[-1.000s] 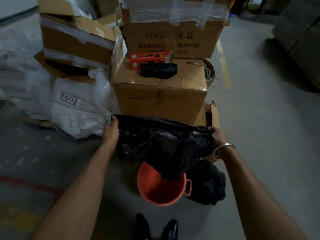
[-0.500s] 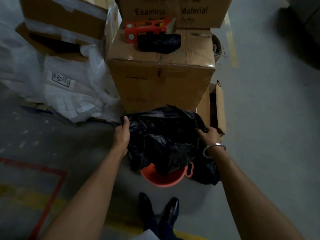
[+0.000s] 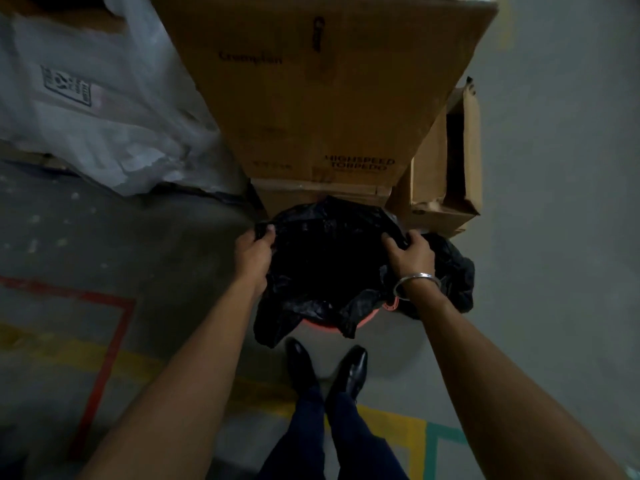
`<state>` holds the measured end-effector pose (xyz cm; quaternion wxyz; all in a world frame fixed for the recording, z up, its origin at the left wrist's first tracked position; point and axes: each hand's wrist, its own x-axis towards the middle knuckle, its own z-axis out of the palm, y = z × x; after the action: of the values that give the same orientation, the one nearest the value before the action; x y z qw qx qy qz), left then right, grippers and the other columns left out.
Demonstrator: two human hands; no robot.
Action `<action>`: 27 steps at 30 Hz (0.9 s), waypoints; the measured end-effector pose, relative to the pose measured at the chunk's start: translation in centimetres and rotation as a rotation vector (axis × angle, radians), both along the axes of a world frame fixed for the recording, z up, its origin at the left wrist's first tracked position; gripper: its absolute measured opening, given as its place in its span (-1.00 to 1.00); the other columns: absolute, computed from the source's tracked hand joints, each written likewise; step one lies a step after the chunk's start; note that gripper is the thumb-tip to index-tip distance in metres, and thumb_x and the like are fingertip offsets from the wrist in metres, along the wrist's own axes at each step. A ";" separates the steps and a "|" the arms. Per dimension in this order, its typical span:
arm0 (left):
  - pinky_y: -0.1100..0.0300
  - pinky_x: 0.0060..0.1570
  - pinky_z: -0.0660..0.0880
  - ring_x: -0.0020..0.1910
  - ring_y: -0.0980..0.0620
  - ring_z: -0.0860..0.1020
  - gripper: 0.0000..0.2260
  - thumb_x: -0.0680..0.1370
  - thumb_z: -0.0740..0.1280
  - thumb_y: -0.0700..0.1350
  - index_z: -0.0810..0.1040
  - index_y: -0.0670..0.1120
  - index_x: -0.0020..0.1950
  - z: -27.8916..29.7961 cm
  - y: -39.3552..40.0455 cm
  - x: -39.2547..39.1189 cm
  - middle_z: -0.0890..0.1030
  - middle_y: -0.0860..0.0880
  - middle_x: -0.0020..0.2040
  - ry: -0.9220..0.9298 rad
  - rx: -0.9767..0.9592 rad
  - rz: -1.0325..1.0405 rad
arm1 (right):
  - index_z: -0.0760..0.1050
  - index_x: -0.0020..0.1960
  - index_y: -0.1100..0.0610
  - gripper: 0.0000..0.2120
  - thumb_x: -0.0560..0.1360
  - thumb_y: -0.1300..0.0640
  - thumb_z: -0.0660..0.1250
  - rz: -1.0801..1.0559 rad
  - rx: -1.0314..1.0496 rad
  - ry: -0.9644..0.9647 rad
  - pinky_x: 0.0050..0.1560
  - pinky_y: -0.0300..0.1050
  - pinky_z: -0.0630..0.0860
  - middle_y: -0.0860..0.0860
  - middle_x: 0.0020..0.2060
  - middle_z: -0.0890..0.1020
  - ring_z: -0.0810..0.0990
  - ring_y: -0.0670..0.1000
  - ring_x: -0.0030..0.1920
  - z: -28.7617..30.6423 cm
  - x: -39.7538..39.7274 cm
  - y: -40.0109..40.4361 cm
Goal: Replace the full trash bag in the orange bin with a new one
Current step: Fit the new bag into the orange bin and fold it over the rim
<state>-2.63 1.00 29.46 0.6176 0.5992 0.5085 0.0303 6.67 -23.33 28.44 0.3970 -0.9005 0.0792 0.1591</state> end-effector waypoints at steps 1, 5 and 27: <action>-0.04 0.06 0.58 0.03 -0.12 0.63 -0.81 0.61 0.30 -0.01 0.60 -0.10 0.08 -0.5 0.0 0.3 0.66 -0.09 0.06 0.000 -0.011 0.034 | 0.45 -0.08 0.04 -0.64 0.40 -0.26 0.30 -0.013 -0.021 -0.016 -0.21 -0.08 0.42 0.00 -0.19 0.58 0.58 0.10 -0.15 -0.4 -0.2 0.3; -0.11 0.15 0.56 0.09 -0.15 0.61 -0.75 0.59 0.32 0.00 0.56 -0.11 0.19 -3.4 0.4 1.4 0.63 -0.12 0.12 -0.001 -0.044 0.167 | 0.36 -0.02 -0.04 -0.58 0.38 -0.36 0.19 -0.037 -0.156 -0.127 -0.25 0.00 0.51 0.04 -0.14 0.62 0.59 0.17 -0.15 -2.6 -0.1 1.3; 0.24 -0.09 0.48 -0.05 0.10 0.53 -0.76 0.57 0.36 0.01 0.62 -0.10 0.14 -24.5 1.7 3.1 0.51 0.10 -0.11 0.116 0.288 -0.002 | 0.52 0.05 0.17 -0.71 0.39 0.27 0.15 -0.137 -0.248 0.017 -0.17 -0.15 0.29 0.22 -0.04 0.63 0.57 0.24 0.01 -23.0 2.7 2.0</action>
<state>0.47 2.66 4.99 0.4950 0.6828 0.5331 0.0678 9.38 -21.37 5.39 0.2920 -0.9337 0.1628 0.1281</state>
